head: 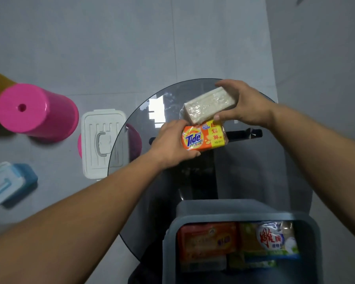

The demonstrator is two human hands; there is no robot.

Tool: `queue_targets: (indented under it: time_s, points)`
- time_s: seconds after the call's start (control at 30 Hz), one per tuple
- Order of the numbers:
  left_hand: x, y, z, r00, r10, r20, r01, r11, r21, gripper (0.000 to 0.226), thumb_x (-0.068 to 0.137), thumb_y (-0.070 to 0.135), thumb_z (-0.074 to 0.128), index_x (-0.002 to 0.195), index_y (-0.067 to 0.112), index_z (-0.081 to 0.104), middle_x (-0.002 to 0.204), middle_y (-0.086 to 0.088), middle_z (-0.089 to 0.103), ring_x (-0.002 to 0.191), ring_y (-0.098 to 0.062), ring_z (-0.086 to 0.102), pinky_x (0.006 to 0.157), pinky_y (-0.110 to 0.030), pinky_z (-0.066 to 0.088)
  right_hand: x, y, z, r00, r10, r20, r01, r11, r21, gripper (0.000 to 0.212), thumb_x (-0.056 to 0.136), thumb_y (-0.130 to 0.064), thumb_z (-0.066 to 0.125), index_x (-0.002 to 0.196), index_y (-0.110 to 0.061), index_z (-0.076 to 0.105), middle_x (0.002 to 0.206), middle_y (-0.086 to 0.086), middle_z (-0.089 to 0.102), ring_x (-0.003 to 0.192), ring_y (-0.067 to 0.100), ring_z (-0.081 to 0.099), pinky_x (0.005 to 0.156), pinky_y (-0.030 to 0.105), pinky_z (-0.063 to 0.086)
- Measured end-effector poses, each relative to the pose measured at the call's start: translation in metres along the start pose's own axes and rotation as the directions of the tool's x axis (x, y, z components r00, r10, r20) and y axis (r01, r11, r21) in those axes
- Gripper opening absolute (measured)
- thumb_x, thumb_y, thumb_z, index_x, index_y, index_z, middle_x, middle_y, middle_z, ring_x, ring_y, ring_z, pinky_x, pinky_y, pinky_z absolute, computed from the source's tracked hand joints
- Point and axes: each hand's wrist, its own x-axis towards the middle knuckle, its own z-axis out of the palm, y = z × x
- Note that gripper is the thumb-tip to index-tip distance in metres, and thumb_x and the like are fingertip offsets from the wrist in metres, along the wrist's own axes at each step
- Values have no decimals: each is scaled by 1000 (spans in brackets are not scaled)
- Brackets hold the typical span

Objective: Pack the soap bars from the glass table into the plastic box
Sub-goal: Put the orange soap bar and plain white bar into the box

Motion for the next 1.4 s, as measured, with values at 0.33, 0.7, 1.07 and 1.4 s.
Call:
queue_targets:
  time_s: [0.33, 0.7, 1.07, 1.4]
  points:
    - [-12, -8, 2, 999, 26, 21, -27, 999, 40, 87, 65, 45, 91, 138, 23, 48, 129, 0, 58, 119, -17, 49, 99, -41, 49, -22, 13, 17, 996, 11, -92, -12, 1000, -13, 67, 64, -26, 94, 122, -20, 61, 110, 4, 66, 98, 14, 63, 90, 26, 52]
    - [-45, -6, 3, 996, -25, -85, 12, 987, -158, 70, 66, 13, 93, 128, 15, 61, 112, -2, 69, 96, -14, 68, 89, -30, 56, -72, 26, 14, 969, 73, -235, -29, 982, 186, 54, 68, -18, 90, 115, -19, 64, 93, -13, 63, 76, -2, 60, 60, 10, 49]
    - [-161, 40, -25, 959, -59, -277, -35, 946, -321, 69, 66, 20, 94, 123, 32, 57, 102, 21, 66, 89, 17, 64, 65, -4, 50, -220, -21, -36, 962, -25, -272, 101, 958, 268, 52, 69, -22, 89, 114, -29, 65, 102, -10, 68, 89, -2, 63, 81, 30, 58]
    - [-249, 58, -10, 982, -56, -178, -4, 947, -321, 63, 48, 55, 87, 104, 50, 59, 98, 41, 66, 91, 11, 66, 64, -8, 54, -340, -20, -12, 994, 5, -107, 24, 965, 262, 60, 59, -39, 89, 114, -36, 66, 108, -5, 71, 103, 18, 67, 83, 38, 60]
